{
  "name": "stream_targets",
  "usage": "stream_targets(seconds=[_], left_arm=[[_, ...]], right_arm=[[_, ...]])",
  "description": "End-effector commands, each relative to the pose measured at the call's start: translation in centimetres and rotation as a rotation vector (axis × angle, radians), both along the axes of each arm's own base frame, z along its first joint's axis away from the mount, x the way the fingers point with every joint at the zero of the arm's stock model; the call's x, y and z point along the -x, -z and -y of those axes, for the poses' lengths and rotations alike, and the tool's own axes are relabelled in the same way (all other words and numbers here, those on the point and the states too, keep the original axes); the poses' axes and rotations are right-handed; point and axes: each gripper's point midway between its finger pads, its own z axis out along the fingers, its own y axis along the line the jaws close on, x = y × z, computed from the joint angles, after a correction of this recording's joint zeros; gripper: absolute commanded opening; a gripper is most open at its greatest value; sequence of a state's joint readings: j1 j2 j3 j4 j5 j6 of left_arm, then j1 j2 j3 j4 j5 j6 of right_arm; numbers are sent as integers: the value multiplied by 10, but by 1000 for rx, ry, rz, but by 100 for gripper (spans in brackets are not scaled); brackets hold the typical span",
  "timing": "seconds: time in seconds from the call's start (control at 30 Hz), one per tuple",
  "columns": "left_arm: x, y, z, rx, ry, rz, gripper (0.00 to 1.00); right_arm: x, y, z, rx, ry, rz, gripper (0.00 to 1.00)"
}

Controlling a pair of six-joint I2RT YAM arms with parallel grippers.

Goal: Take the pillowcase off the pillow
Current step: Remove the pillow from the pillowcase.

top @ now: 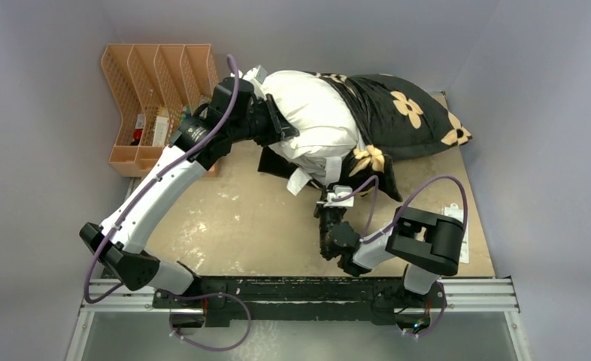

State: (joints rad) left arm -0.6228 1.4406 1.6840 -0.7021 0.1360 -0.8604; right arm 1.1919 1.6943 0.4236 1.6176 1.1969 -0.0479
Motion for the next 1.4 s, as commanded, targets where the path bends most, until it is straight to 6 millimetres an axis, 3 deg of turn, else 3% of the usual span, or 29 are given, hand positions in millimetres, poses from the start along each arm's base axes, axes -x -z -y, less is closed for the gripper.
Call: stream_targets(seconds=[0.0,0.23,0.33,0.4,0.43,0.5,0.7,0.87,1.03,1.1,1.17,1.23,1.37], left_arm=[[-15,-114,-31,113,-128,349,0],[2,-93,-66,40,-219,328,0],[8,-57,-76,-3,-249,270,0],[11,-36,-77,-8,-251,242,0],[13,-26,-76,-7,-245,227,0],[14,-10,-72,-4,-232,202,0],[11,28,-74,-47,-246,148,0],[21,80,-85,-110,-271,65,0],[43,146,-107,-207,-303,-51,0],[55,169,-118,-236,-326,-92,0],[66,188,-127,-237,-357,-129,0],[76,203,-132,-221,-372,-156,0],[89,229,-136,-215,-376,-213,0]], right_arm=[[5,-19,41,-101,155,20,0],[5,-38,64,-65,181,38,0],[10,-62,53,-17,85,70,0],[13,-72,34,33,-10,45,16],[18,-52,13,111,-144,-48,30],[34,-42,-14,46,-344,-218,51],[78,-52,-35,-20,-637,-338,63],[93,-94,-33,-52,-735,-312,67],[62,-118,2,96,-464,-325,80],[42,-114,16,203,-345,-384,85],[19,-103,23,204,-319,-524,85],[3,-97,14,149,-398,-614,81],[8,-120,-52,72,-745,-582,78]])
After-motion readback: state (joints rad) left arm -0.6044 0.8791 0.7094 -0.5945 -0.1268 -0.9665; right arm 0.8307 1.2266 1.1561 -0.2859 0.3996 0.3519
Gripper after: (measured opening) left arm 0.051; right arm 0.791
